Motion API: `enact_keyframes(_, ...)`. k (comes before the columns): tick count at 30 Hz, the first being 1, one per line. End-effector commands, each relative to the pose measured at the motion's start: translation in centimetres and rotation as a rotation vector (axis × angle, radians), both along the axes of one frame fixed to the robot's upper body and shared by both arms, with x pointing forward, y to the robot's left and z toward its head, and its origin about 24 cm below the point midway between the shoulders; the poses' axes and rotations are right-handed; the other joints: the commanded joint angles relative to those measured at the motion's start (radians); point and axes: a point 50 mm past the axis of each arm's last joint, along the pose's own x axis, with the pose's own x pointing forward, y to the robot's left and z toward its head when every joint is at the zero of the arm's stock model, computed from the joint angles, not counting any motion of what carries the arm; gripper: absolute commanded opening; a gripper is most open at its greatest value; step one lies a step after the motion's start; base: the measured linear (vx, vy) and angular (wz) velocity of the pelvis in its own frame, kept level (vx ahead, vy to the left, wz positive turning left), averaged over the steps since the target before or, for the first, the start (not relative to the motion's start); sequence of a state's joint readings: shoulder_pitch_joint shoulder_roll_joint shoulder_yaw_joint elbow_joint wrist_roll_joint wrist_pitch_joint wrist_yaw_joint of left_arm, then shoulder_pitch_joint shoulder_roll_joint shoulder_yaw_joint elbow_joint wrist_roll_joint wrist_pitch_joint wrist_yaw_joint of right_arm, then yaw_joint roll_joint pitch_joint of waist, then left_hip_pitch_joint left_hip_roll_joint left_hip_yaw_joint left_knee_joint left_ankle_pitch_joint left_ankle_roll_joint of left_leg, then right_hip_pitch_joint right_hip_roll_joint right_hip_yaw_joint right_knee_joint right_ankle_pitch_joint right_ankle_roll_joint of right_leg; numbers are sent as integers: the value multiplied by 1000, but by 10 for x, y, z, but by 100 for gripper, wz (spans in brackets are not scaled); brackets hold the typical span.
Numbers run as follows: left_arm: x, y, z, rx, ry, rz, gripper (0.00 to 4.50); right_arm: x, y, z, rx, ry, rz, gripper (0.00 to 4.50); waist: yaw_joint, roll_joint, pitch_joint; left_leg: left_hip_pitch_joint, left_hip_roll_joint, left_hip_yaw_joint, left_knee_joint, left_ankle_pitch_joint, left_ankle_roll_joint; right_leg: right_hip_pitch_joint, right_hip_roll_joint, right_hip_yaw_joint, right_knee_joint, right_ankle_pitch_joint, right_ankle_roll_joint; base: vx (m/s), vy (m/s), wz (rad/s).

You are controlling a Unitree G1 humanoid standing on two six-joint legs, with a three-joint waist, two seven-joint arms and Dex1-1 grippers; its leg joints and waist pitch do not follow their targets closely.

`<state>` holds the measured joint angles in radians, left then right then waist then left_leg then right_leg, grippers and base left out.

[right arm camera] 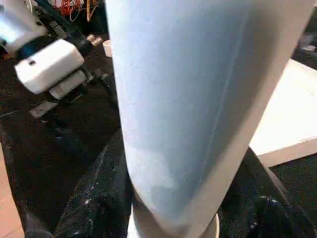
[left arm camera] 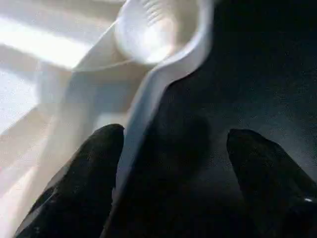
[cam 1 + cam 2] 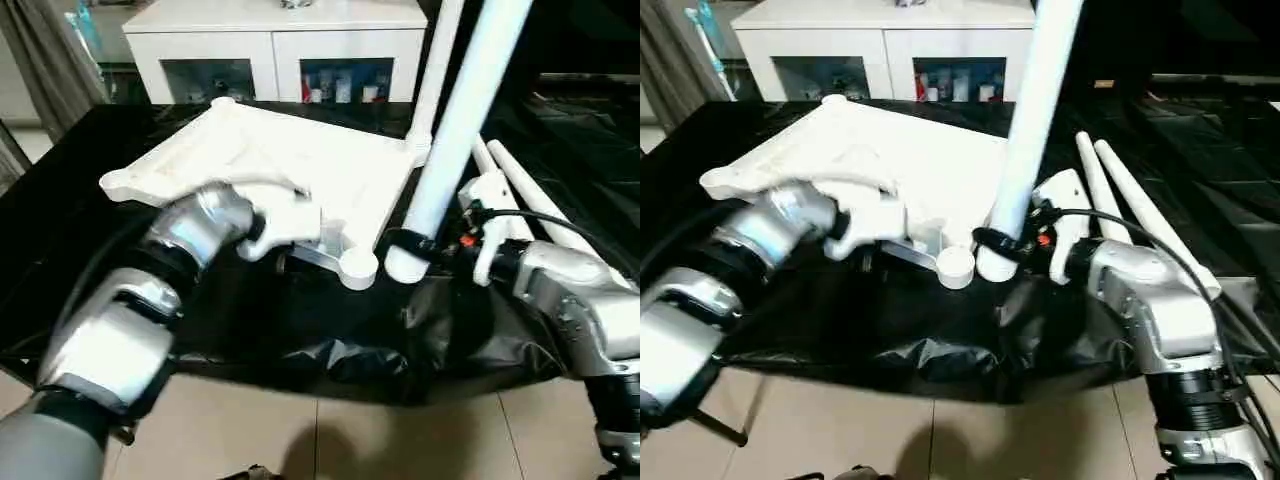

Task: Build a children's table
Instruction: Insert table leg to table base

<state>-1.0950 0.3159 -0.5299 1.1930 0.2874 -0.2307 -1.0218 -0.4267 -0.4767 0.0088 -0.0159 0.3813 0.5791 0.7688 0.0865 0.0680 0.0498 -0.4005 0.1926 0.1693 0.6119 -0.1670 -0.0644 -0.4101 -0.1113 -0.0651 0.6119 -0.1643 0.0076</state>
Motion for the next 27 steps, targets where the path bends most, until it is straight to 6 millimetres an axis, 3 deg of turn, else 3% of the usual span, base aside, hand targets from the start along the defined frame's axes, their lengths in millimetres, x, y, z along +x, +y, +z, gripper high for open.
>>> enact_keyframes(1, 6, 0, 7, 42, -86, 14, 377, -2, 2, 6, 3, -27, 5, 186, -3, -7, -81, 23, 16, -3, -71, -225, 26, 65, -27, 26, -68, -141, -233, 0, 0, 0)
enact_keyframes(2, 8, 0, 6, 40, -103, 46, 377, -3, 2, 5, 2, -24, 6, 186, -3, 2, -82, 24, 17, -5, -71, -222, 25, 65, -28, 26, -68, -140, -233, 0, 0, 0)
enact_keyframes(4, 9, -1, 5, 38, -116, 59, 377, -5, 2, 5, 2, -20, 7, 186, -5, -6, -81, 22, 16, -4, -71, -223, 27, 66, -27, 25, -69, -139, -233, 0, 0, 0)
enact_keyframes(8, 9, -1, 1, 5, -96, 95, 377, -7, 4, 4, 0, -10, 15, 186, -7, -3, -83, 22, 15, -3, -70, -213, 35, 65, -25, 25, -70, -126, -241, 0, 0, 0)
enact_keyframes(14, 4, -3, -20, -1, -78, 162, 377, -11, 6, 2, -3, 4, 29, 186, -10, 1, -83, 24, 16, -3, -70, -221, 42, 64, -25, 25, -73, -131, -242, 0, 0, 0)
enact_keyframes(27, -9, -8, -36, 68, 125, 95, 377, -13, 5, 5, -19, 4, 42, 186, -32, 1, -80, 19, 15, -5, -74, -240, 47, 65, -27, 24, -81, -170, -237, 0, 0, 0)
